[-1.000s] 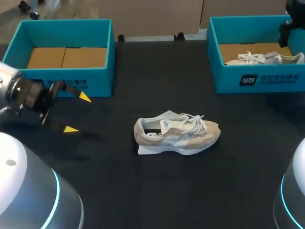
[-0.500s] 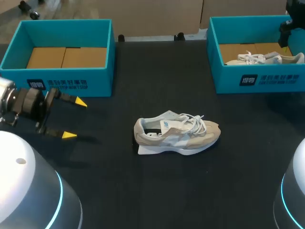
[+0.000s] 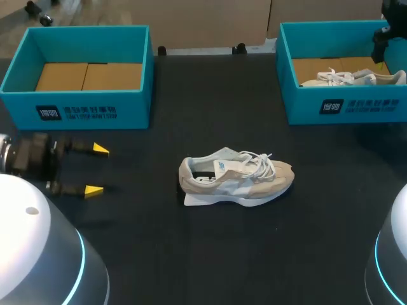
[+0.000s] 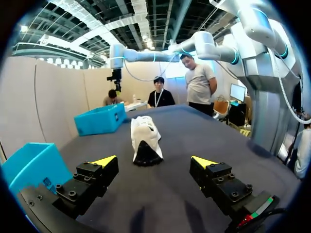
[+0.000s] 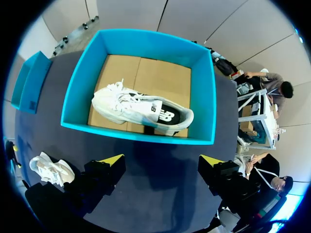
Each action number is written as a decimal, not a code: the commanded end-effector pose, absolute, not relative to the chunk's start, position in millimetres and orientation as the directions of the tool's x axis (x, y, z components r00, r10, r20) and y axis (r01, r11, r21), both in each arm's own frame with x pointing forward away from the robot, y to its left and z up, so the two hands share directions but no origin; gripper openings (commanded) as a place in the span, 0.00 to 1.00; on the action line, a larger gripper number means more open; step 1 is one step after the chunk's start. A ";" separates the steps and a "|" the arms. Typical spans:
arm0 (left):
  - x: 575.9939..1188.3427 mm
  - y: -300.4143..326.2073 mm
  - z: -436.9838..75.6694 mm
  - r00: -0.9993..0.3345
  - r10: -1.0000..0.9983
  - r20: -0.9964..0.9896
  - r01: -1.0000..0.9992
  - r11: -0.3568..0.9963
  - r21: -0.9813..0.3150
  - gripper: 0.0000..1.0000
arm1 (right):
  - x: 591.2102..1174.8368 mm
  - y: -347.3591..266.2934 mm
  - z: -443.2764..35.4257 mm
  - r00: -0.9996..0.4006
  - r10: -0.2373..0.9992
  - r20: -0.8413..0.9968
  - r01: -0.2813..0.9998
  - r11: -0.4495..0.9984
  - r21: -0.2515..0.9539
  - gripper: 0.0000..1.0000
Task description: Take the shoe out of the shoebox, open the shoe tongue, remove and reinsert the insole, then place the shoe into the shoebox
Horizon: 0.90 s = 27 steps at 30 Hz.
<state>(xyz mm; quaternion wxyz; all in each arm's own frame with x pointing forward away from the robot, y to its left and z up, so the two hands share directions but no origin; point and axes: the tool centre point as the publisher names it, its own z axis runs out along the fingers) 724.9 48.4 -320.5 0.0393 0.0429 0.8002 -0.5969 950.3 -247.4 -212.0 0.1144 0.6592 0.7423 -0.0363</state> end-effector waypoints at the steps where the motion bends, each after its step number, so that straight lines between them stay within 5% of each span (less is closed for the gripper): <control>1: 728.8 46.6 -337.0 -0.994 0.005 -0.107 0.104 0.282 -0.954 1.00 | 949.9 -247.4 -212.2 -0.105 0.970 -0.218 0.987 0.129 0.097 1.00; 27: 756.8 35.7 -387.6 -0.996 -0.084 0.004 -0.028 0.280 -0.960 1.00 | 949.9 -247.4 -212.2 -0.105 0.970 -0.218 0.987 0.129 0.097 1.00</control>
